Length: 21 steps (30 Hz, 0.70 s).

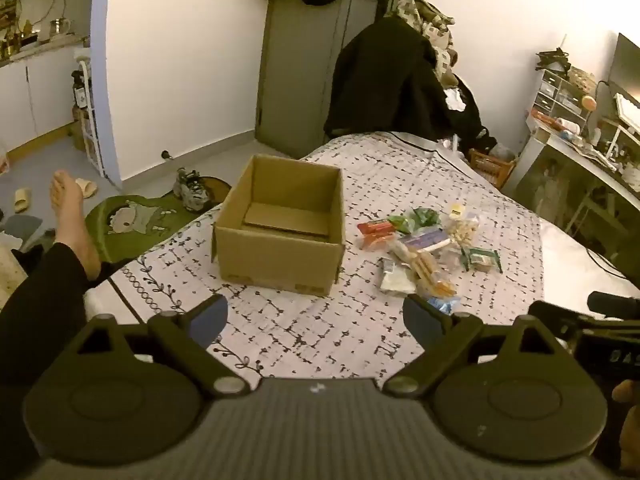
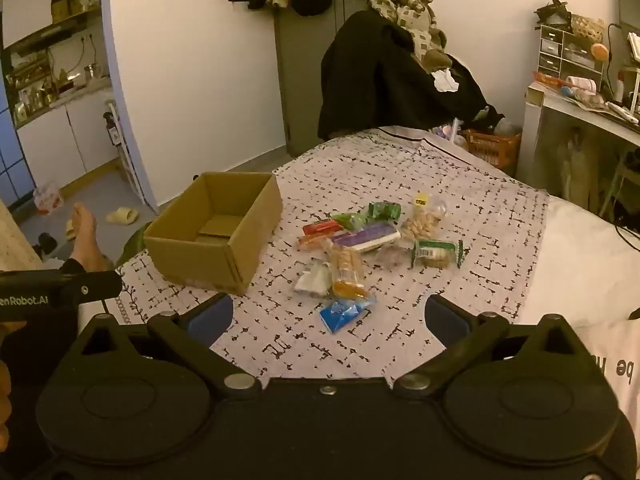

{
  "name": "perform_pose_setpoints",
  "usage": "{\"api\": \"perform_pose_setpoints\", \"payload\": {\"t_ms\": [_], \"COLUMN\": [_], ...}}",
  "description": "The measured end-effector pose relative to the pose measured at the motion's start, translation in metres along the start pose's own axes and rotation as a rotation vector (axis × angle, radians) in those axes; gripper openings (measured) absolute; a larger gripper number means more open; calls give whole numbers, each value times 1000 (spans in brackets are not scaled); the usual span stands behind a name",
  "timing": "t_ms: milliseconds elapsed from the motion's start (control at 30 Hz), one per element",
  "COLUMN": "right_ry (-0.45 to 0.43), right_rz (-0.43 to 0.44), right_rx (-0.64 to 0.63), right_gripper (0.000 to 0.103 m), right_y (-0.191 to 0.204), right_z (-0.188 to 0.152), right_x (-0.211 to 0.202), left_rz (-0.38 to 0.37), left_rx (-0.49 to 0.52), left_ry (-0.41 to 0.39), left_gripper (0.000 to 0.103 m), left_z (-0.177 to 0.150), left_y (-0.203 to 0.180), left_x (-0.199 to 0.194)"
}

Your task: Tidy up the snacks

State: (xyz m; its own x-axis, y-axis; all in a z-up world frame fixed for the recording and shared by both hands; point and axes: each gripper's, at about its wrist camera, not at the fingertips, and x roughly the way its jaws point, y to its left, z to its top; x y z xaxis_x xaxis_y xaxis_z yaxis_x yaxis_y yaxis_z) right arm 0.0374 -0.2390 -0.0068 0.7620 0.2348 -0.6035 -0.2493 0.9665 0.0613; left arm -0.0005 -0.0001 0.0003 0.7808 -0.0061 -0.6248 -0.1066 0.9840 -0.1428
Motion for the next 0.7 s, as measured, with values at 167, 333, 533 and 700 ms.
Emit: {"api": "perform_pose_setpoints", "payload": {"t_ms": [167, 333, 533, 700], "right_ry": [-12, -4, -5, -5], "right_rz": [-7, -17, -13, -12], "right_rx": [-25, -14, 7, 5], "right_gripper": [103, 103, 103, 103], "right_y": [-4, -4, -13, -15], "right_z": [-10, -6, -12, -12], "right_x": [2, 2, 5, 4], "left_rz": [-2, -9, -40, -37], "left_rx": [11, 21, 22, 29], "left_ry": [7, -2, 9, 9], "left_gripper": [93, 93, 93, 93], "left_z": [0, -5, -5, -6], "left_y": [-1, -12, -13, -17], "left_x": [-1, 1, 2, 3]}}
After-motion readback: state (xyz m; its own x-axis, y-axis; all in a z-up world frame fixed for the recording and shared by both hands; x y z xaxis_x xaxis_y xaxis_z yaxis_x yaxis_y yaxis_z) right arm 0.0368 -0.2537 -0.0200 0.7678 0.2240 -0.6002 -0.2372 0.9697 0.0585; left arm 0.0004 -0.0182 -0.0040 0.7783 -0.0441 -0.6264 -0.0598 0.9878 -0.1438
